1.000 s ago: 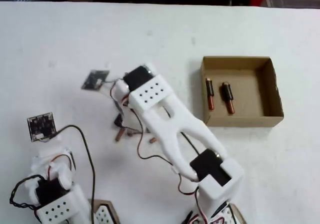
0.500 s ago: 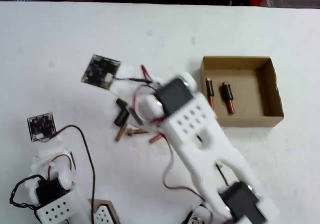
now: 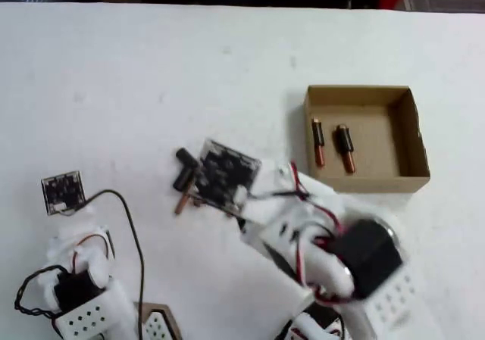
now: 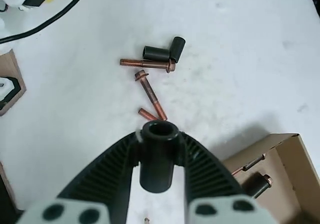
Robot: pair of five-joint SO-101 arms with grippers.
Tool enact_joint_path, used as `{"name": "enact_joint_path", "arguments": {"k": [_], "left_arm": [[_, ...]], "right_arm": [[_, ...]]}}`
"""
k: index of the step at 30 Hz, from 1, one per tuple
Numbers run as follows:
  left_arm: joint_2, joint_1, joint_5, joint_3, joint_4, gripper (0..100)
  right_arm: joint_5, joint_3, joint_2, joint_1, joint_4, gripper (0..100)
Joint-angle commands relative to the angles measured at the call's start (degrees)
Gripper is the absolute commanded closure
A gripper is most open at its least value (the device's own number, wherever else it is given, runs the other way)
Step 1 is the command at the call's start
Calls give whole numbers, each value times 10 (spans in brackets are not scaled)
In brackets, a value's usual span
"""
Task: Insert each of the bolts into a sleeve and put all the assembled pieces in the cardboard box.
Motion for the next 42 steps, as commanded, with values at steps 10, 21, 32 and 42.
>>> {"name": "enact_joint_path", "arguments": {"k": [10, 21, 32, 42], "left_arm": [[-1, -1, -5, -1, 5, 976], [-1, -1, -5, -1, 5, 976], [-1, -1, -5, -1, 2, 976], [-1, -1, -5, -1, -16, 976]], "right_arm": [[-5, 280, -181, 205, -201, 981], [-5, 376, -359, 209, -204, 981], [-158, 548, -469, 207, -360, 981], [-164, 695, -477, 205, -510, 981]]}}
